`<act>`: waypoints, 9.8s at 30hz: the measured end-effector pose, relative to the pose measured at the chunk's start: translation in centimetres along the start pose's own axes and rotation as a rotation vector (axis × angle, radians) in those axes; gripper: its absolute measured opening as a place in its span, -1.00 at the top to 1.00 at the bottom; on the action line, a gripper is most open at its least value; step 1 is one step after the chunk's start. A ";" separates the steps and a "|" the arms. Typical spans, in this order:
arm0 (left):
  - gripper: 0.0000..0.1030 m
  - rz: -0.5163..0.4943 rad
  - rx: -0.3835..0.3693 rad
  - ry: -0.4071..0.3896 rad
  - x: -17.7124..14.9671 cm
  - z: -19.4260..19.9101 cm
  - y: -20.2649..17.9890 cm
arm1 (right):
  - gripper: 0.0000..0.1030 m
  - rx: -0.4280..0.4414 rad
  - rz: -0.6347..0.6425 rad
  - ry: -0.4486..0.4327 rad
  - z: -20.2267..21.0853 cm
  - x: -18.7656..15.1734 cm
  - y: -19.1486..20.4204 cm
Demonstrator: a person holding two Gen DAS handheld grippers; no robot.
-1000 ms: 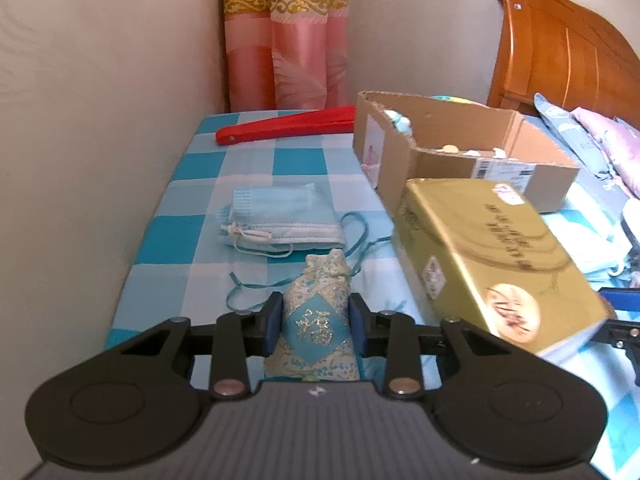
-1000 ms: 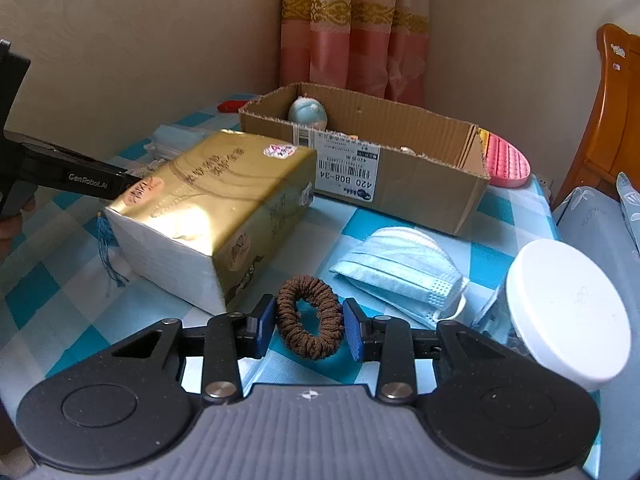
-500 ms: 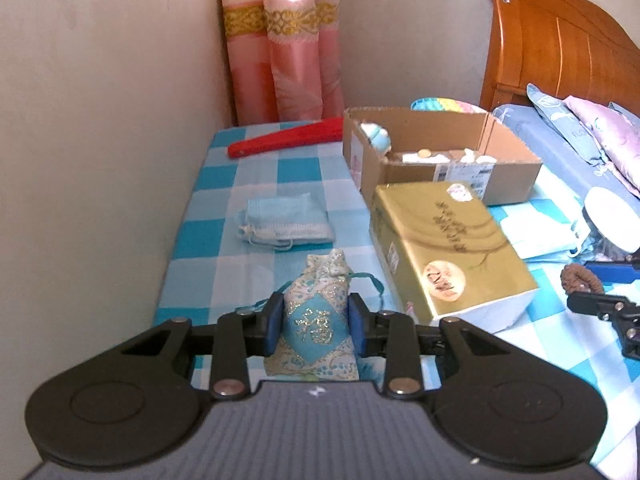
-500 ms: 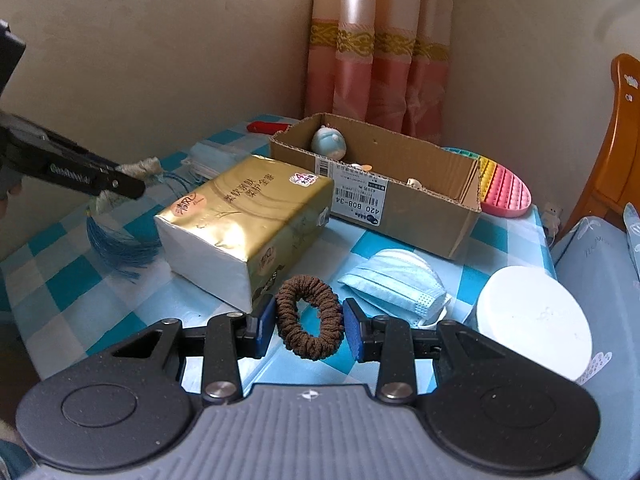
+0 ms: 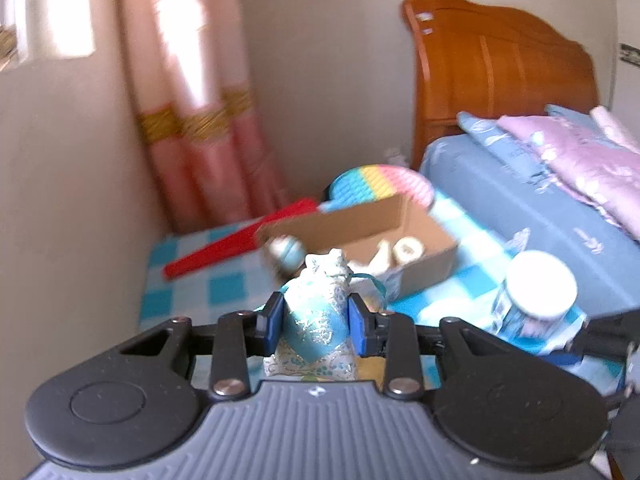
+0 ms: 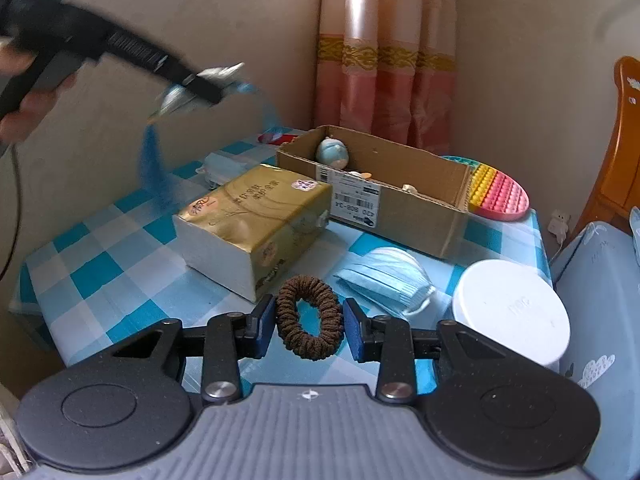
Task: Organize soft objects
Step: 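Carry the pouch into the box and open the left gripper while the right carries the hair tie, then lower the brown hair tie into the box and open the right gripper, then move the left gripper to one blue face mask while the right approaches the other mask, then close the left gripper on its blue mask while the right grasps the other mask, then carry both blue masks into the cardboard box and open both grippers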
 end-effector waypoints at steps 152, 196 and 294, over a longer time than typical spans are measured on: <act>-0.93 0.329 0.245 0.176 -10.7 -2.1 5.3 | -0.98 0.111 0.200 0.493 -15.1 4.7 -4.7; -0.83 0.423 0.277 0.362 -7.5 -16.7 11.9 | -1.00 0.182 0.179 0.503 -14.8 3.8 -4.1; -0.72 0.098 -0.001 0.147 4.6 -12.9 0.3 | -1.00 -0.171 -0.250 0.123 -3.0 7.0 -5.3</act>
Point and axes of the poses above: each gripper's, at about its wrist camera, not at the fingertips, and z roughly against the way its jaws point, y to its left, x to its top, the point moved 3 cm from there along -z, roughly the way its jaws point, and after that the axes turned 1 degree about z, right-handed, at the moved point
